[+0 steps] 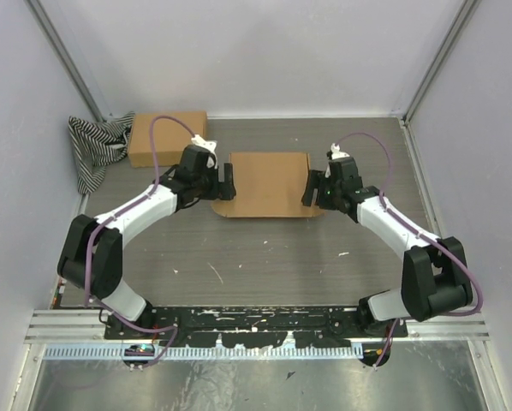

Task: Fold the paper box

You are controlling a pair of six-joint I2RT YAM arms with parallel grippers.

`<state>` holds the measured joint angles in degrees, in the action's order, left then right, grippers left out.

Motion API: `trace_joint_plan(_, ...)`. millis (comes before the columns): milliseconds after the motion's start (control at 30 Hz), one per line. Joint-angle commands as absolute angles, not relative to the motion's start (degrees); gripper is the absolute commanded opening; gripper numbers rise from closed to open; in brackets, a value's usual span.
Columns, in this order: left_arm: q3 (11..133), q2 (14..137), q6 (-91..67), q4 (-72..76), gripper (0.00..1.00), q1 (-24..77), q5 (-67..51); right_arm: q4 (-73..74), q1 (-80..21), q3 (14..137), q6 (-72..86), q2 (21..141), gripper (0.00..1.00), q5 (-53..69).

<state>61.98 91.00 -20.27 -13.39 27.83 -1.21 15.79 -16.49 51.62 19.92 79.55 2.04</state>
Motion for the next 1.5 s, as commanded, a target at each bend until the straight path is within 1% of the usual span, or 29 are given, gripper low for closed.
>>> trace_joint_plan(0,62.85,92.91,-20.63,-10.65,0.95,29.05,-4.08,14.09,-17.77,50.77,20.49,78.85,0.79,2.27)
trace_joint_plan(433,63.63,97.06,-18.55,-11.9,0.95,30.94,-2.15,12.99,-20.03,50.34,18.55,82.9,0.77,0.95)
trace_joint_plan(633,63.79,97.83,-19.28,-11.76,0.94,30.97,-5.12,13.02,-21.3,51.0,18.45,84.88,0.74,2.45)
trace_joint_plan(800,63.98,97.62,-20.23,-14.42,0.91,30.94,-8.11,14.79,-22.39,51.15,18.55,83.6,0.71,2.91)
trace_joint_plan(1000,61.53,96.01,-21.37,-14.81,0.9,31.19,-7.63,15.06,-22.5,50.29,18.5,82.42,0.71,2.22)
trace_joint_plan(1200,61.37,96.4,-22.7,-14.58,0.88,31.51,-9.88,13.84,-22.52,50.56,18.69,83.14,0.7,6.48)
trace_joint_plan(1467,67.86,97.88,-22.49,-16.35,0.88,31.58,-11.32,14.7,-22.54,51.24,18.85,81.56,0.65,9.8)
